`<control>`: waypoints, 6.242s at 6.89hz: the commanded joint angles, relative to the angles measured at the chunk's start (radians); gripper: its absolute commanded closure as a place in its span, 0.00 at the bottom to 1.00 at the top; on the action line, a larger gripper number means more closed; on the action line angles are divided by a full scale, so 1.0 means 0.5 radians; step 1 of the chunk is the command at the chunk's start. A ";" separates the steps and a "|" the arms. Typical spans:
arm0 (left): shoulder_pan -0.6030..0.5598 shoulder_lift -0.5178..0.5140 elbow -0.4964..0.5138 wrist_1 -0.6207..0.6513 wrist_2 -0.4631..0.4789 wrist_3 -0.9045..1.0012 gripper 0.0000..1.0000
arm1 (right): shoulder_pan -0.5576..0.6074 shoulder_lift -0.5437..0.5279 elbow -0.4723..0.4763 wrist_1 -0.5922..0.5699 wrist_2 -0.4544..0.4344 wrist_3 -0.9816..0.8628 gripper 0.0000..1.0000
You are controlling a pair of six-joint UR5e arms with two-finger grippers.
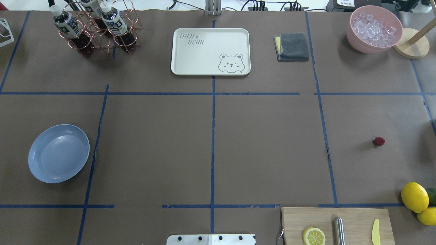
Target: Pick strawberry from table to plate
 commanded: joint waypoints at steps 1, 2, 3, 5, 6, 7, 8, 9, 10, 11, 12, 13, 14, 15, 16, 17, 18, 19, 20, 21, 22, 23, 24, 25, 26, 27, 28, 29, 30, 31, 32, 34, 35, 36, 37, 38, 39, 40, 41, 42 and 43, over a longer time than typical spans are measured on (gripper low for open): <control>0.021 -0.034 -0.213 -0.076 -0.001 -0.334 0.00 | 0.000 0.025 0.004 0.004 -0.003 0.005 0.00; 0.100 -0.031 -0.245 -0.141 -0.004 -0.427 0.00 | 0.000 0.046 0.001 0.004 -0.003 0.036 0.00; 0.249 -0.028 -0.251 -0.160 -0.001 -0.647 0.00 | 0.000 0.046 0.004 0.004 -0.003 0.051 0.00; 0.534 0.167 -0.282 -0.623 0.002 -1.180 0.00 | 0.000 0.046 0.010 0.007 0.000 0.076 0.00; 0.673 0.357 -0.285 -1.021 0.002 -1.468 0.00 | 0.000 0.049 0.022 0.016 0.003 0.137 0.00; 0.799 0.471 -0.273 -1.259 0.006 -1.626 0.00 | 0.000 0.065 0.022 0.016 0.006 0.143 0.00; 0.916 0.475 -0.270 -1.316 0.018 -1.819 0.00 | 0.000 0.068 0.028 0.013 0.006 0.146 0.00; 1.114 0.472 -0.263 -1.395 0.121 -2.061 0.00 | 0.000 0.062 0.031 0.016 0.003 0.137 0.00; 1.329 0.472 -0.178 -1.651 0.259 -2.382 0.02 | 0.000 0.053 0.016 0.013 0.000 0.152 0.00; 1.510 0.460 -0.026 -1.924 0.430 -2.580 0.02 | 0.000 0.052 0.019 0.013 0.006 0.162 0.00; 1.627 0.448 0.003 -1.939 0.563 -2.664 0.04 | -0.003 0.052 0.019 0.010 0.009 0.162 0.00; 1.635 0.445 0.010 -1.936 0.576 -2.665 0.06 | -0.003 0.052 0.019 0.013 0.009 0.156 0.00; 1.635 0.442 0.049 -1.936 0.585 -2.658 0.09 | -0.003 0.049 0.016 0.053 0.006 0.156 0.00; 1.638 0.408 0.113 -1.939 0.673 -2.655 0.12 | -0.003 0.049 0.019 0.083 0.006 0.162 0.00; 1.641 0.393 0.138 -1.939 0.690 -2.655 0.22 | 0.000 0.049 0.022 0.084 0.009 0.165 0.00; 1.638 0.395 0.126 -1.939 0.693 -2.655 0.40 | 0.000 0.055 0.025 0.084 0.009 0.174 0.00; 1.635 0.396 0.120 -1.939 0.693 -2.655 0.64 | 0.000 0.059 0.025 0.081 0.009 0.183 0.00; 1.635 0.399 0.114 -1.942 0.693 -2.655 0.92 | -0.003 0.062 0.025 0.084 0.009 0.183 0.00; 1.635 0.405 0.099 -1.951 0.687 -2.667 1.00 | -0.003 0.077 0.041 0.084 0.009 0.198 0.00; 1.626 0.414 0.074 -1.948 0.674 -2.671 1.00 | -0.003 0.135 0.038 0.065 0.019 0.293 0.00; 1.592 0.475 -0.053 -1.936 0.620 -2.668 1.00 | -0.003 0.138 0.050 0.074 0.043 0.421 0.00; 1.461 0.518 -0.185 -1.930 0.267 -2.665 1.00 | -0.015 0.157 0.050 0.074 0.071 0.483 0.00; 1.196 0.488 -0.196 -1.924 0.035 -2.668 1.00 | -0.033 0.160 0.044 0.077 0.065 0.484 0.00; 1.144 0.351 -0.199 -1.848 -0.006 -2.677 1.00 | -0.113 0.163 0.047 0.084 0.049 0.487 0.00; 1.141 0.070 -0.223 -1.556 0.012 -2.683 1.00 | -0.211 0.181 0.050 0.087 0.034 0.642 0.00; 1.177 -0.139 -0.342 -1.222 0.161 -2.823 1.00 | -0.327 0.254 0.062 0.093 -0.036 0.826 0.00; 1.411 -0.348 -0.428 -0.887 0.448 -2.973 1.00 | -0.489 0.258 0.074 0.208 -0.161 0.988 0.00; 1.642 -0.702 -0.402 -0.556 0.672 -3.196 1.00 | -0.643 0.255 0.074 0.383 -0.281 1.239 0.00; 1.853 -0.988 -0.316 -0.373 0.778 -3.426 1.00 | -0.766 0.255 0.074 0.509 -0.306 1.387 0.00; 2.001 -1.128 -0.206 -0.372 0.861 -3.586 1.00 | -0.834 0.255 0.074 0.522 -0.310 1.401 0.00; 2.115 -1.157 -0.144 -0.378 0.956 -3.634 1.00 | -0.853 0.255 0.077 0.528 -0.307 1.459 0.00; 2.232 -1.239 -0.037 -0.421 0.984 -3.689 1.00 | -0.969 0.258 0.084 0.535 -0.367 1.524 0.00; 2.266 -1.273 0.003 -0.421 0.984 -3.686 1.00 | -0.988 0.258 0.111 0.535 -0.374 1.539 0.00; 2.279 -1.276 0.016 -0.424 0.984 -3.683 1.00 | -0.988 0.258 0.123 0.535 -0.374 1.542 0.00; 2.282 -1.280 0.046 -0.466 0.984 -3.683 1.00 | -0.991 0.255 0.120 0.532 -0.380 1.542 0.00; 2.279 -1.261 0.025 -0.476 0.993 -3.665 0.19 | -1.009 0.255 0.120 0.535 -0.435 1.542 0.00; 2.249 -1.240 0.010 -0.452 0.993 -3.662 0.00 | -1.073 0.255 0.120 0.535 -0.530 1.545 0.00; 2.172 -1.215 -0.009 -0.433 0.987 -3.659 0.00 | -1.131 0.252 0.120 0.538 -0.540 1.627 0.00; 2.083 -1.185 -0.097 -0.360 0.984 -3.652 0.00 | -1.238 0.225 0.114 0.638 -0.613 1.722 0.00; 2.007 -1.178 -0.210 -0.186 0.975 -3.482 0.00 | -1.391 0.151 0.102 0.812 -0.799 1.851 0.00; 1.972 -1.175 -0.251 -0.115 0.978 -3.423 0.00 | -1.447 0.084 0.102 0.835 -0.864 1.837 0.00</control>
